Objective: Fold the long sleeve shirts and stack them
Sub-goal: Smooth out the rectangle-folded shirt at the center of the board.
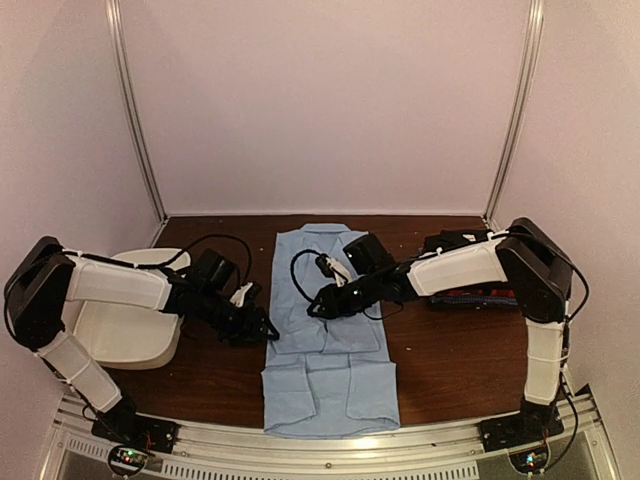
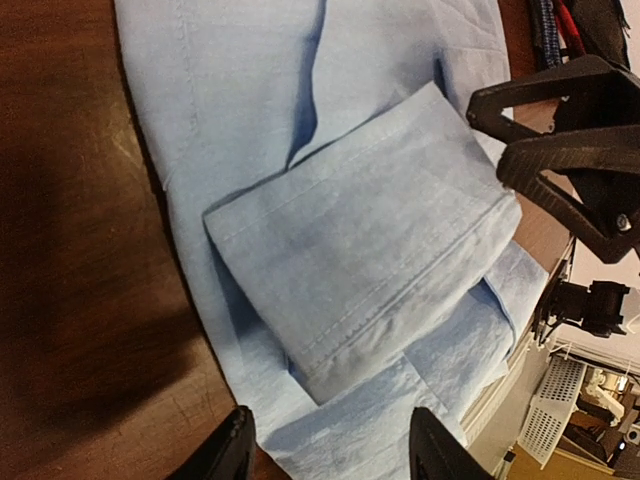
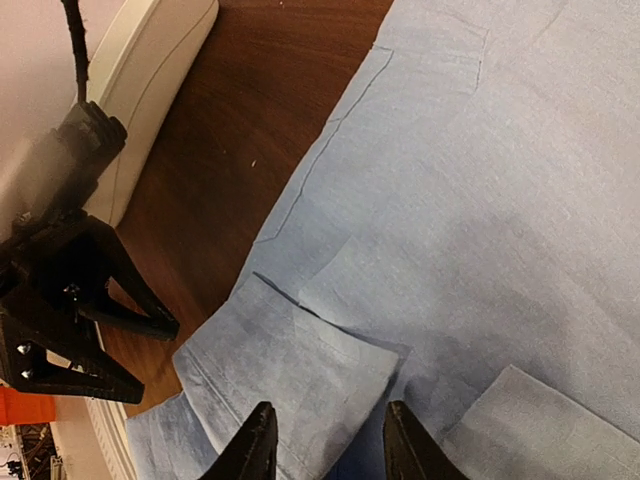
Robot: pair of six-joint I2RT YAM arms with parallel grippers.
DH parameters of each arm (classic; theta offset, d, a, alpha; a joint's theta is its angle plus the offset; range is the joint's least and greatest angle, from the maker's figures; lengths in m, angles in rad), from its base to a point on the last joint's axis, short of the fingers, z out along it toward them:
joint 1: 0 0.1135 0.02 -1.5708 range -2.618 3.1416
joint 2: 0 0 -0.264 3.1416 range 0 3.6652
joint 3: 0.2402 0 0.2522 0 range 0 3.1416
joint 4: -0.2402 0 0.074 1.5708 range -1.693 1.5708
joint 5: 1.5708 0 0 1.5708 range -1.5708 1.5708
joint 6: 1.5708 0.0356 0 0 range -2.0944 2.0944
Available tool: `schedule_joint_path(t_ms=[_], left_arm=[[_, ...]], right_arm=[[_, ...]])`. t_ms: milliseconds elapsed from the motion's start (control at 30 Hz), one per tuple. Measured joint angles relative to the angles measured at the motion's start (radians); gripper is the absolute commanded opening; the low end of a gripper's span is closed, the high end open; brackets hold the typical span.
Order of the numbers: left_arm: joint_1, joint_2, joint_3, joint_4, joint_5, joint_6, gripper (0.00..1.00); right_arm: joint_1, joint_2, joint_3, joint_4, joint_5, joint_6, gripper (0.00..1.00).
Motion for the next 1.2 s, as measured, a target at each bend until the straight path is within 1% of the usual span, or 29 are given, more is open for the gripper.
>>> schedule_joint_path(t_ms=[133, 233, 433, 500, 533, 700, 933, 1100, 1200], left_arm=[[0.000, 0.037, 0.000, 0.032, 0.018, -0.032, 0.53], [0.000, 0.057, 0.002, 0.066, 0.030, -0.056, 0.48], [0.000, 0.115, 0.027, 0.102, 0.028, -0.083, 0.34], [0.000, 0.129, 0.034, 0.108, 0.025, -0.084, 0.25], [0.000, 0.136, 0.038, 0.108, 0.023, -0.085, 0.23], [0.000, 0.149, 0.048, 0.125, 0.010, -0.075, 0.13], [0.000, 0.143, 0.061, 0.158, -0.002, -0.033, 0.04], [-0.002, 0.115, 0.061, 0.185, -0.007, 0.016, 0.01], [-0.008, 0.093, 0.061, 0.201, -0.011, 0.049, 0.01]], right_arm=[[-0.002, 0.000, 0.000, -0.013, -0.010, 0.001, 0.38], [-0.002, 0.001, 0.001, -0.016, -0.016, 0.001, 0.37], [-0.002, 0.014, 0.014, -0.018, -0.027, 0.002, 0.35], [-0.002, 0.017, 0.014, -0.019, -0.030, 0.002, 0.33], [-0.002, 0.018, 0.014, -0.019, -0.031, 0.002, 0.32], [-0.002, 0.021, 0.014, -0.019, -0.035, 0.002, 0.23], [-0.002, 0.021, 0.014, -0.018, -0.037, 0.007, 0.06], [-0.003, 0.021, 0.014, -0.018, -0.037, 0.016, 0.00], [-0.003, 0.021, 0.013, -0.018, -0.029, 0.018, 0.00]])
